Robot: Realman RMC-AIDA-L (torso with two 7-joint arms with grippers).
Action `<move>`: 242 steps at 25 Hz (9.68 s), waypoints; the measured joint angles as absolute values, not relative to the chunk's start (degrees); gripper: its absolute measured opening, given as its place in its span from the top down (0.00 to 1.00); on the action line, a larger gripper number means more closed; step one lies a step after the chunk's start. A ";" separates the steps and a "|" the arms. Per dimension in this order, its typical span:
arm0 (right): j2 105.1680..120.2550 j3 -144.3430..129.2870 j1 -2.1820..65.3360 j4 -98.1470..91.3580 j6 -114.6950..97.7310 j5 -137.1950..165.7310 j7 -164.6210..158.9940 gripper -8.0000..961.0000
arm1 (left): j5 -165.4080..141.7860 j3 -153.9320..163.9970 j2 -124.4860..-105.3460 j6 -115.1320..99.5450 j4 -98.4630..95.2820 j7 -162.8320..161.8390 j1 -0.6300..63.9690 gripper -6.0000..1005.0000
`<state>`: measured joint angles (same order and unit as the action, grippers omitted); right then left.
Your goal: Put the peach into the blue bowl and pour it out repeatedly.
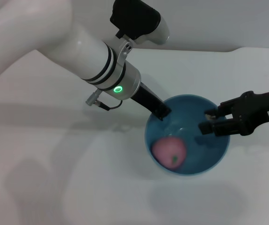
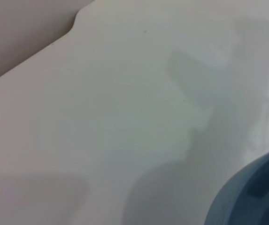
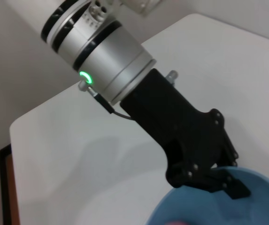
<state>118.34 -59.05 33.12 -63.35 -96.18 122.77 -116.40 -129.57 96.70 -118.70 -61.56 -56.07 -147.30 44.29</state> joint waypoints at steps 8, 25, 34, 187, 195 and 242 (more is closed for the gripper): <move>118.54 -51.27 31.99 -65.53 -93.68 122.23 -121.98 0.49 | -129.61 96.77 -118.49 -58.51 -56.09 -147.27 42.78 0.99; 118.55 -31.24 24.57 -65.32 -93.58 136.01 -126.09 0.44 | -134.97 111.31 -118.42 -17.87 -63.61 -146.61 29.14 0.99; 118.54 -24.71 22.67 -65.64 -94.32 136.33 -125.61 0.44 | -146.58 125.33 -118.95 6.35 -63.87 -142.55 23.80 0.99; 118.39 -64.41 29.92 -56.88 -88.26 115.93 -107.54 0.63 | -134.13 97.63 -118.74 -66.18 -56.68 -157.57 46.62 1.00; 118.62 -55.20 28.30 -55.43 -83.17 113.28 -108.07 0.58 | -134.23 100.34 -118.75 -64.49 -55.83 -157.45 46.22 0.99; 118.38 -43.34 25.01 -39.64 -72.14 99.43 -107.40 0.58 | -107.84 72.91 -117.98 -59.59 -52.06 -131.92 34.84 0.51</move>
<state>118.38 -43.34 25.01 -39.64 -72.14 99.43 -107.40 -107.84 72.91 -117.98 -59.59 -52.06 -131.92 34.84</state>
